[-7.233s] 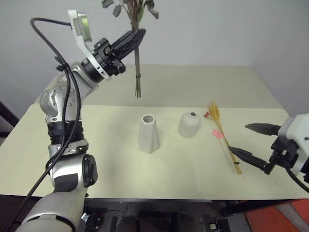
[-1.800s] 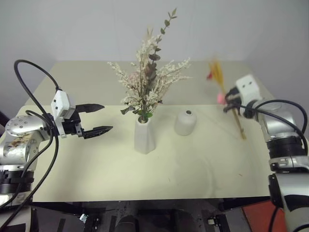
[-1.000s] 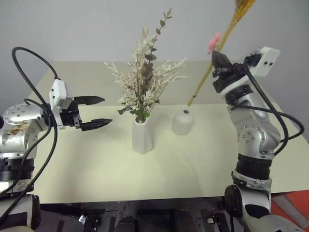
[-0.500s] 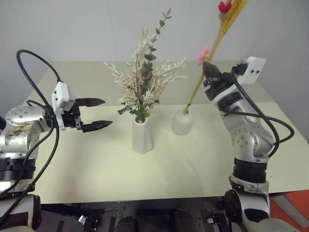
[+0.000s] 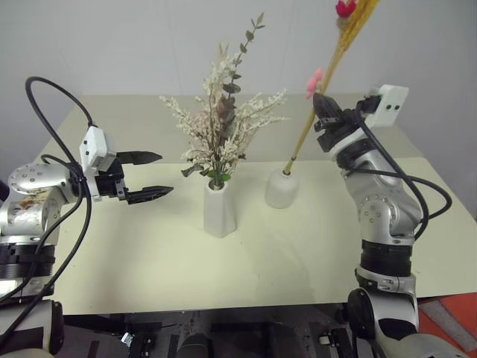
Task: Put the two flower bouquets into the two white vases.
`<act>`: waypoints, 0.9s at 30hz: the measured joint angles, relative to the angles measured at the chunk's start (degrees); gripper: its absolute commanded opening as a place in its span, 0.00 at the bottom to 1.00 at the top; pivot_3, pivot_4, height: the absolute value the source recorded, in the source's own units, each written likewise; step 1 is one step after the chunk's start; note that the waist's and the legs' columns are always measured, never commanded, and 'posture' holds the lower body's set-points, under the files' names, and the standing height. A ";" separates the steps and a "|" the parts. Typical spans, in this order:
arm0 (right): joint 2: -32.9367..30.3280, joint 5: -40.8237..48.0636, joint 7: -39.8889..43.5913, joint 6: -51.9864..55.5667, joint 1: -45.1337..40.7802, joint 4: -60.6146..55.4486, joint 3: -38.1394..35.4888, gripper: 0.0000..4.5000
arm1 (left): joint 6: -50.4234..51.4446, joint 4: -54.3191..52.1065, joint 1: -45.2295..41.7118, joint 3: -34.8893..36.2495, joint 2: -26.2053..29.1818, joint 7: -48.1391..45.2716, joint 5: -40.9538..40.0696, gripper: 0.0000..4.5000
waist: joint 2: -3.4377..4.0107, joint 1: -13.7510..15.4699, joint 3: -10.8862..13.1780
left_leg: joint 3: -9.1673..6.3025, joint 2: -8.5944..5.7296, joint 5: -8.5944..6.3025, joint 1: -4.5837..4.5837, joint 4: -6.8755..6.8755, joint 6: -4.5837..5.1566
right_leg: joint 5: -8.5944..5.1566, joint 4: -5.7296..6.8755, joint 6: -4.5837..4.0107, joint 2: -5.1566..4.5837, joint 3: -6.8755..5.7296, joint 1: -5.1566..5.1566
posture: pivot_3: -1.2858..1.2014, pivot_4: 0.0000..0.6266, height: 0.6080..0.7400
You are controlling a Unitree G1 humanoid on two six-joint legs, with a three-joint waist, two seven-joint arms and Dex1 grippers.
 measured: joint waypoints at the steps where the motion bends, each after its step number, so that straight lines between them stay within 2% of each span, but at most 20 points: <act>1: 0.00 -0.27 0.09 -0.21 0.00 0.22 0.04 0.01 | 0.00 0.00 0.00 0.00 0.00 0.01 0.00 1.00 | 0.00 0.00 0.00 | 0.00 0.00 0.00 0.00 0.00 0.00 | 0.00 0.00 0.00 0.00 0.00 0.00 | 0.52 0.24 1.00; 27: 0.71 -3.89 2.45 -4.60 1.99 4.76 1.67 0.01 | -0.98 -0.13 0.32 0.00 -1.17 0.41 0.02 1.00 | 0.00 -0.02 0.00 | 0.00 0.00 0.00 0.00 0.00 0.00 | 0.00 0.00 0.00 0.00 0.00 0.00 | 0.52 0.24 1.00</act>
